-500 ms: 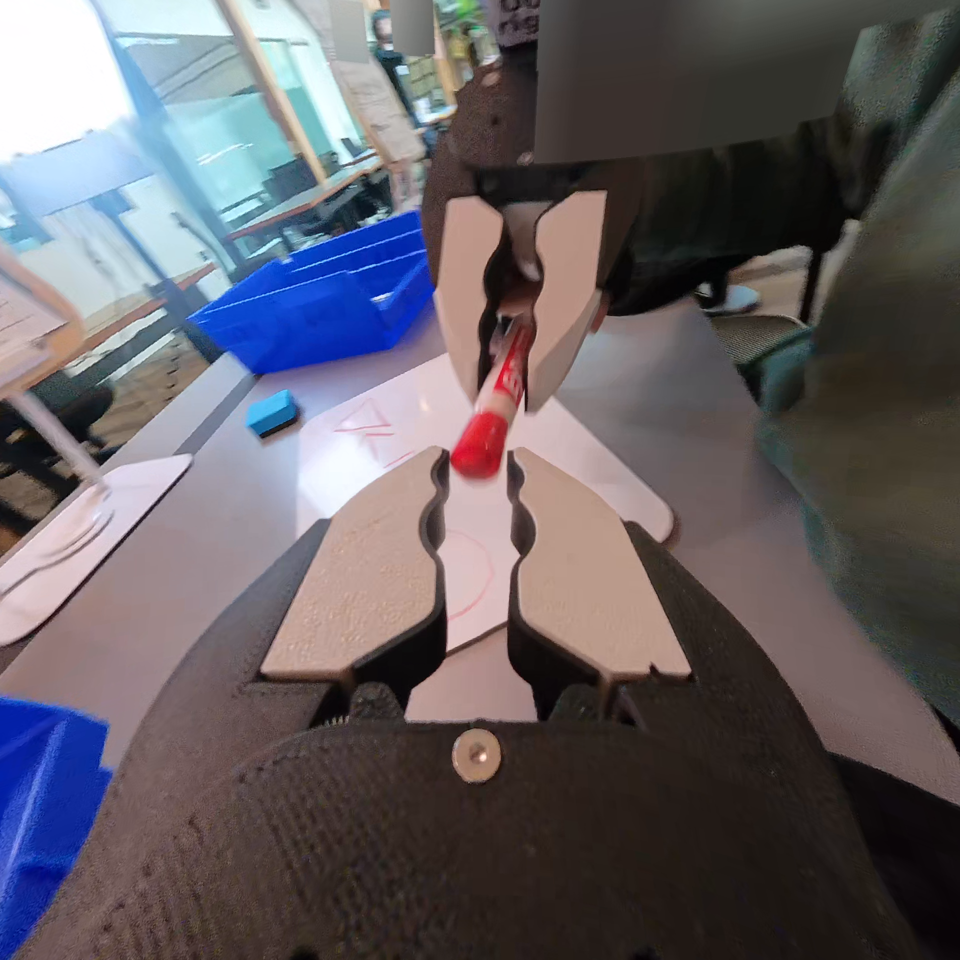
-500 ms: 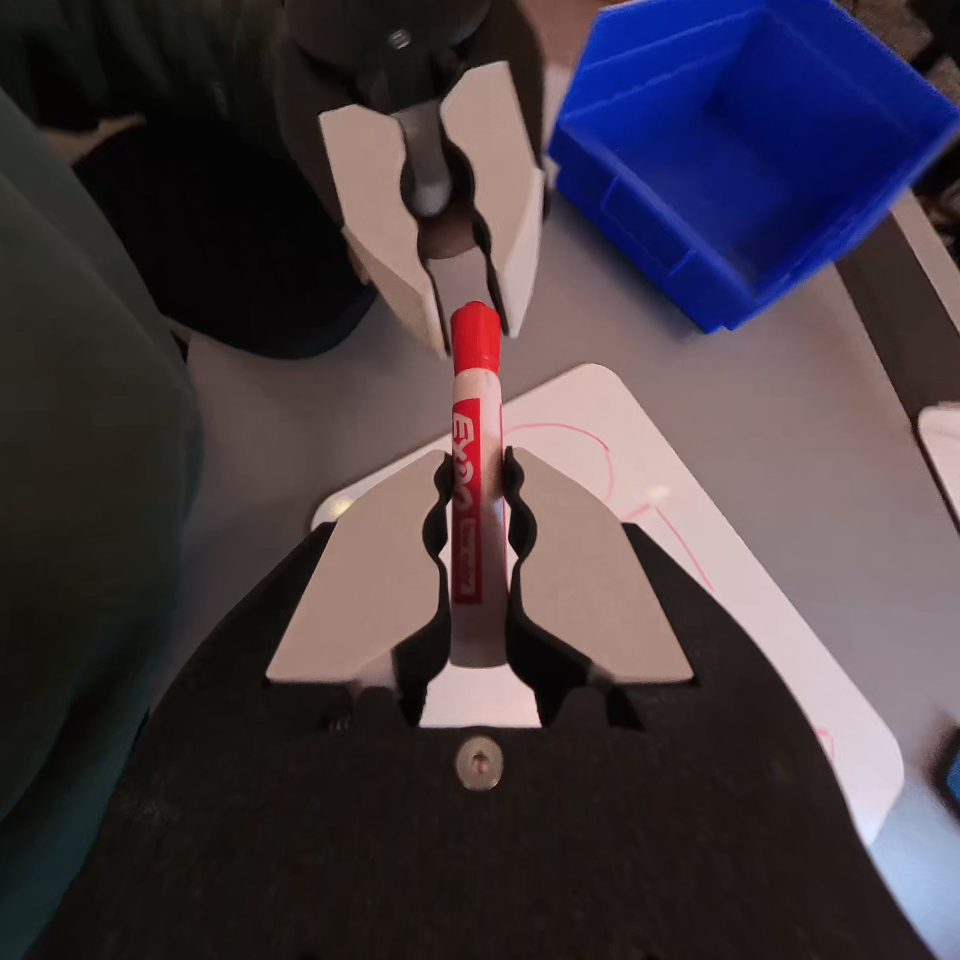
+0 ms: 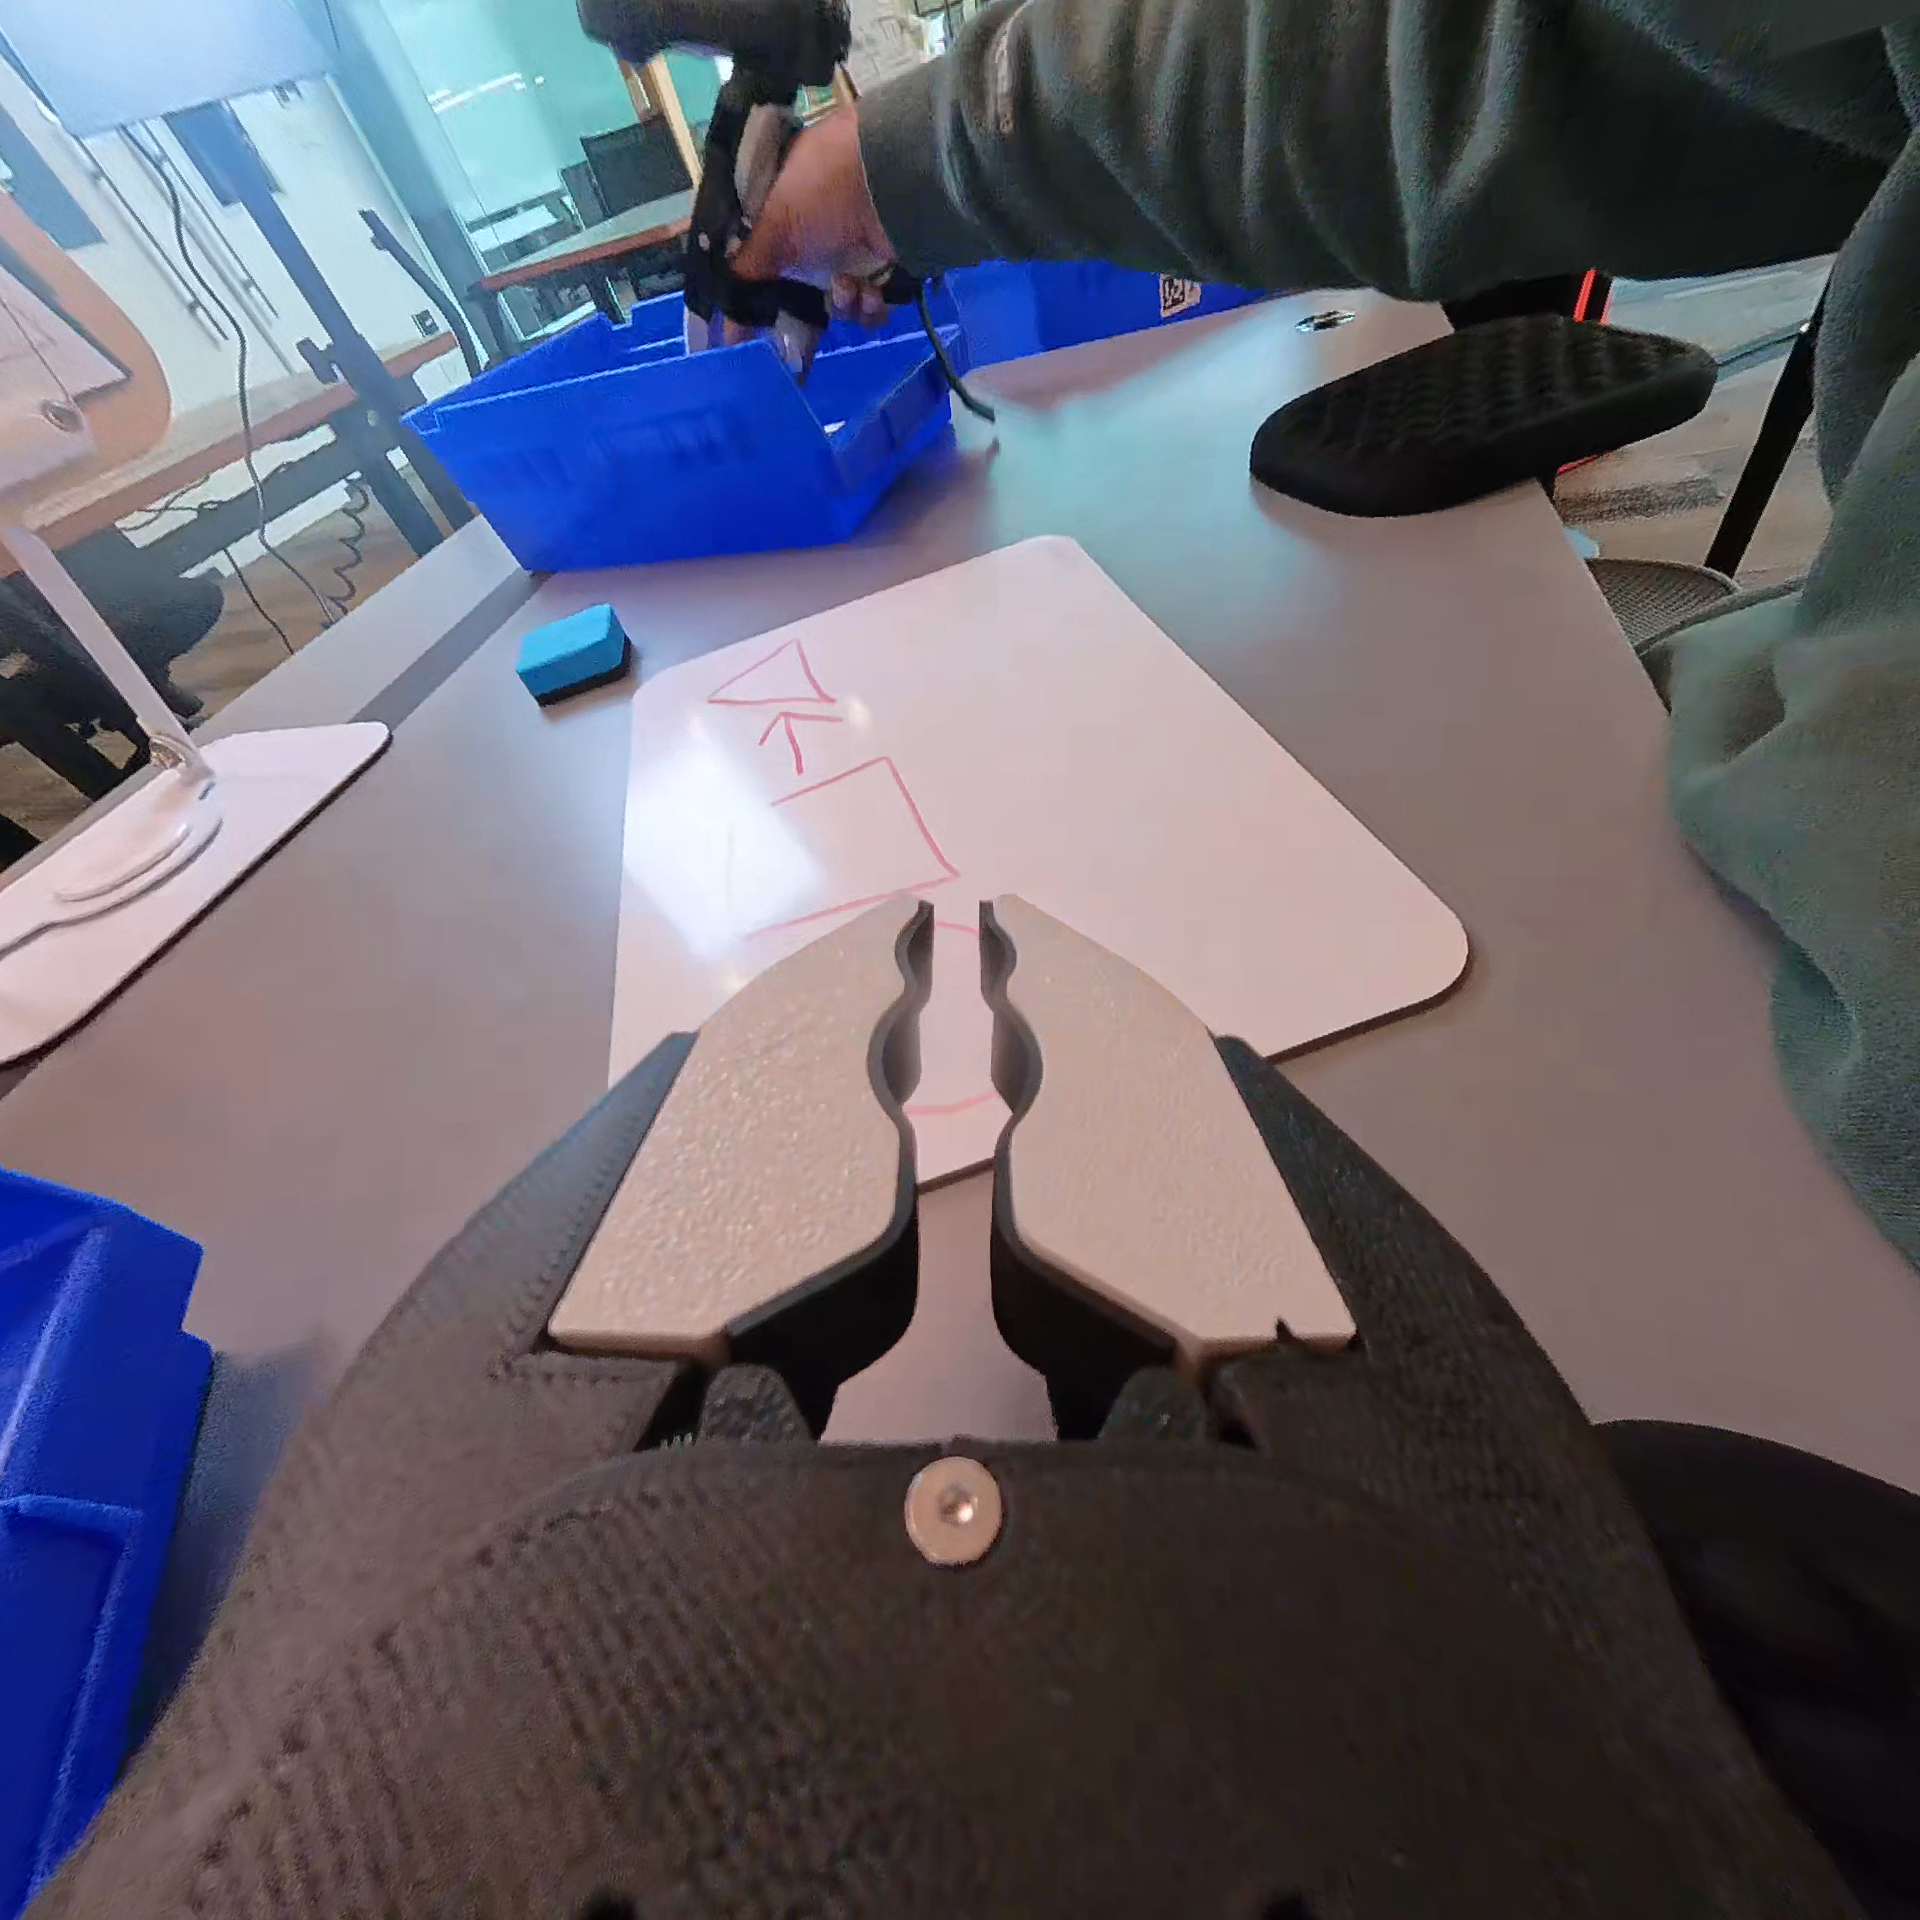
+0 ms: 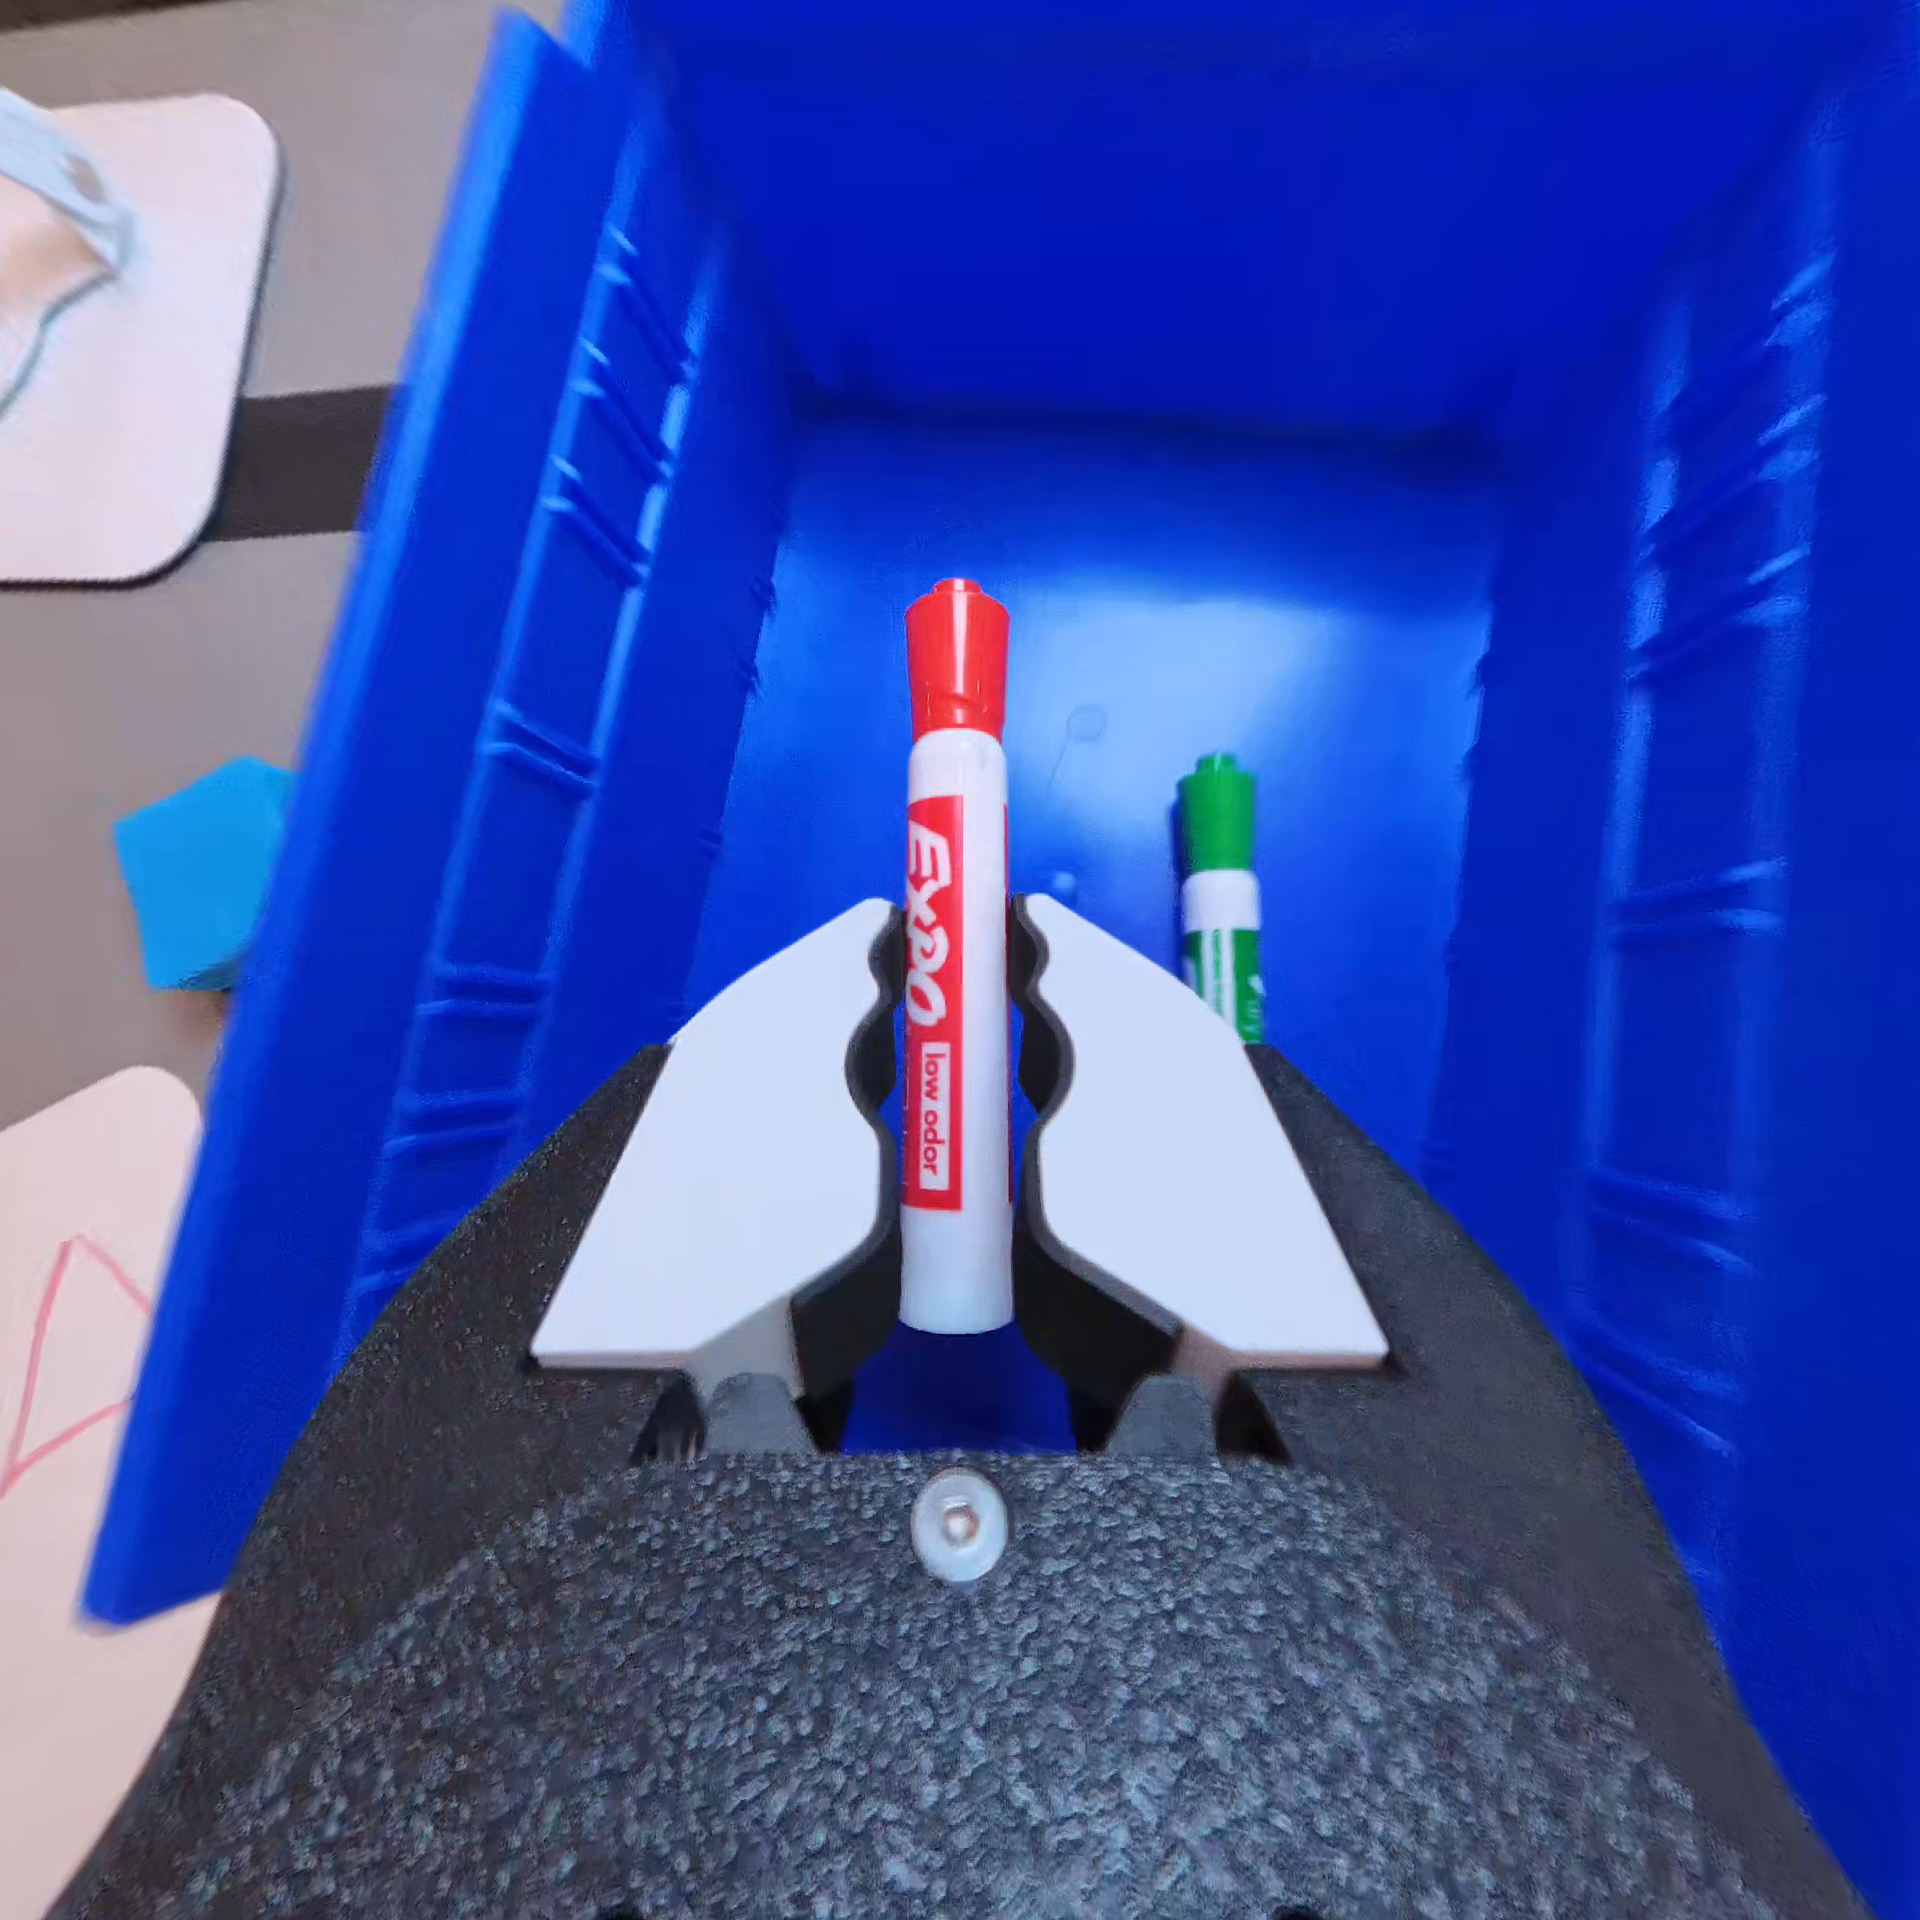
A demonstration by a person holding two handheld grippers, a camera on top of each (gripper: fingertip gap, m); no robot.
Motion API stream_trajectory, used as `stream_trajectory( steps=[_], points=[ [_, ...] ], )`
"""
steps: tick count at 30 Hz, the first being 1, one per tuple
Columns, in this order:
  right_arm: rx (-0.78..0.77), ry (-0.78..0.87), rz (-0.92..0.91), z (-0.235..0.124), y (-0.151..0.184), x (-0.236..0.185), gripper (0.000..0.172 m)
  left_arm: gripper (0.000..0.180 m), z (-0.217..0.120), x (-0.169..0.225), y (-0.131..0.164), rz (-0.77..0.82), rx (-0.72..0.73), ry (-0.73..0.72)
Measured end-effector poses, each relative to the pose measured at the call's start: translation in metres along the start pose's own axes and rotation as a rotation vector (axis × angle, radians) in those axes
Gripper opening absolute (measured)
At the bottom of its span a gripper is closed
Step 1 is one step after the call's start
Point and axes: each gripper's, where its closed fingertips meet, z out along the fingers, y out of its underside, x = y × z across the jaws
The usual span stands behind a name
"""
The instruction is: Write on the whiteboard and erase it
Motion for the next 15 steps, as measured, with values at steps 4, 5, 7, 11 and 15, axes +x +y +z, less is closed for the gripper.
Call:
stream_trajectory(
  steps=[4, 5, 7, 11, 15],
  points=[
    [-0.081, -0.13, 0.064, 0.024, 0.022, -0.017, 0.02, 0.009, -0.001, -0.004, 0.003, -0.03, -0.002, -0.002],
    [-0.065, -0.173, 0.083, 0.021, 0.019, -0.025, 0.025, 0.01, -0.001, -0.004, 0.004, -0.04, -0.004, 0.0],
    [0.026, -0.264, 0.106, 0.005, 0.002, -0.042, 0.045, 0.011, -0.001, -0.004, 0.004, -0.053, 0.0, 0.009],
    [0.195, -0.267, -0.028, -0.043, -0.032, -0.072, 0.056, 0.011, 0.002, 0.001, 0.005, -0.041, -0.013, 0.022],
    [0.222, -0.199, -0.272, -0.071, -0.032, -0.118, 0.054, 0.01, 0.003, 0.004, 0.006, -0.029, -0.021, 0.025]
  ],
)
